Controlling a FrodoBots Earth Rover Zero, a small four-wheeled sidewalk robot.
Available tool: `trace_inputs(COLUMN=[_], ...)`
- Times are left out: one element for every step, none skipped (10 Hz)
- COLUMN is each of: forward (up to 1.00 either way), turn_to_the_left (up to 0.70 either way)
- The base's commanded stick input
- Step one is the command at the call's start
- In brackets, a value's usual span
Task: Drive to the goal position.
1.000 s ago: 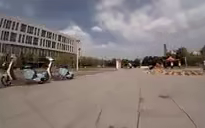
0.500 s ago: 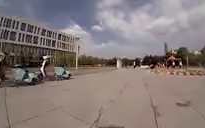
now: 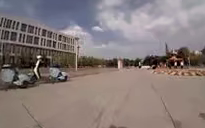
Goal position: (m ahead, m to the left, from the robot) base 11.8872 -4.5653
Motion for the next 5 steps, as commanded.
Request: trace_inputs(forward=[0.89,0.90,0.90,0.90,0.90], turn_to_the_left=[0.00,0.00,0.00,0.00,0.00])
